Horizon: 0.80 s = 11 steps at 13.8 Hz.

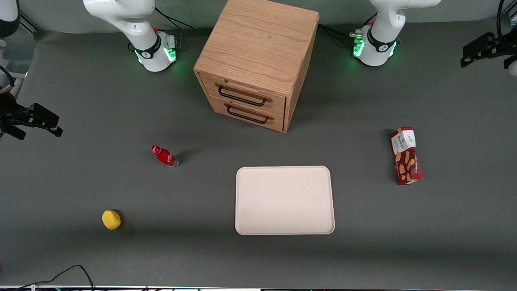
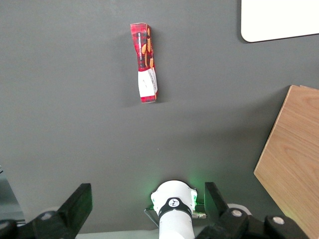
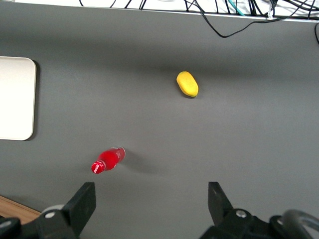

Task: Place red cookie box on tray

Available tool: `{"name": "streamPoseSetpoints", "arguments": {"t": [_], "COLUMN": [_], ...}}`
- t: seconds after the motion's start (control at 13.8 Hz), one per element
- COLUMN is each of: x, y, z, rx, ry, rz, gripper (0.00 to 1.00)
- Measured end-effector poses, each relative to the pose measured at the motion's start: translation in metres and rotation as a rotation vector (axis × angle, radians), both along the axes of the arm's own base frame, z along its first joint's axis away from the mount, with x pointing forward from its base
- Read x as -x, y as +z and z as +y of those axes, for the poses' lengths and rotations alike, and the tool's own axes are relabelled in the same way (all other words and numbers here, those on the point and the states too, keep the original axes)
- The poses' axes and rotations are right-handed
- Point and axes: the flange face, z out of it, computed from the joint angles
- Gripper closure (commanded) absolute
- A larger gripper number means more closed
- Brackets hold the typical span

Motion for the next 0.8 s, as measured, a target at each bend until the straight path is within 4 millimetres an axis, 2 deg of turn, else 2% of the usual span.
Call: {"name": "streamPoseSetpoints", "arguments": {"t": [0.36,0.58,0.73,0.8], "x": [-0.006,-0.014,-0.027,-0.037], "y": [-0.008,-0.02,-0.044,-0.067], "z": [0.0,0.003,0.006,0.009], "rx": [0.002,0.001,-0.001,-0.001], "ry": [-0.017,-0.012,-0.008,-0.008], "rz": [0.017,0.04,0.044,0.035], "gripper": [0.0,0.0,0.0,0.0]}}
